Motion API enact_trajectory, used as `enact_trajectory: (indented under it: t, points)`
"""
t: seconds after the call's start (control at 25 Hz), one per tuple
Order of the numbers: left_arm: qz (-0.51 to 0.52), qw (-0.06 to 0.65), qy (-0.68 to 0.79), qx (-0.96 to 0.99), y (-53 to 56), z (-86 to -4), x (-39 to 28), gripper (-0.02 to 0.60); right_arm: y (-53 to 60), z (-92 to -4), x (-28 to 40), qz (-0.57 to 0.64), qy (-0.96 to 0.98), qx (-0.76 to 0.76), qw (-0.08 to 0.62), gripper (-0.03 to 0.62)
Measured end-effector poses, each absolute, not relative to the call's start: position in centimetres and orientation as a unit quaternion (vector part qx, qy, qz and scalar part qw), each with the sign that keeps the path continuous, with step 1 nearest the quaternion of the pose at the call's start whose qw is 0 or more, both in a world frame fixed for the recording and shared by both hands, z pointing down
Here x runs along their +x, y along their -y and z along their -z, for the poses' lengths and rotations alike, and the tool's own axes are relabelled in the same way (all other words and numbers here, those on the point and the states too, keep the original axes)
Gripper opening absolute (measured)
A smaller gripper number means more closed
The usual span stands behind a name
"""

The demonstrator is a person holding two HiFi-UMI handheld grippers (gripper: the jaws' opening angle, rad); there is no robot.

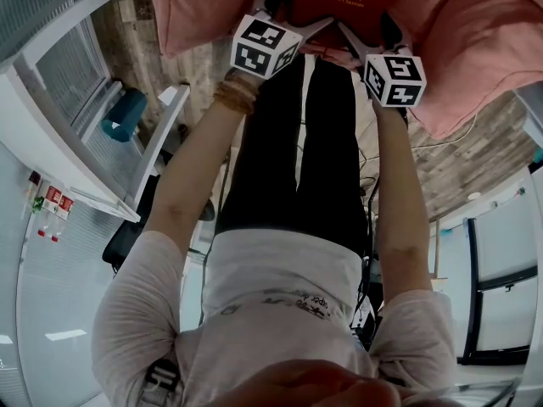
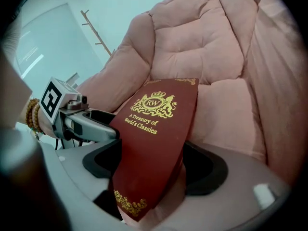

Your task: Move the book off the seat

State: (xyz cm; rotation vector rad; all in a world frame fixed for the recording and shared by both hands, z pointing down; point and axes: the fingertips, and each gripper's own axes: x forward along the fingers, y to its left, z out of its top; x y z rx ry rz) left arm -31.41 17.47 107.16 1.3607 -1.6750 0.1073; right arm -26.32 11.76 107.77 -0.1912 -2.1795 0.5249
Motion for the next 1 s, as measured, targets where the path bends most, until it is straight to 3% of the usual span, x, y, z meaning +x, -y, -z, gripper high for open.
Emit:
enact_trajectory:
  t: [0.52,1.0]
  points:
    - [-0.045,0.467,0.702,0.535,-17.5,-103.9,-31.6,0.390,-11.7,-103.8,-26.5,-0.209,0.880,-0.049,0.423,0.373]
    - [-0.057,0.426,0.728,0.534,-16.1,-93.5,-33.9,0.388,-10.0,-93.2,-28.7,-0.178,0.905,-0.039,0.384,0.334]
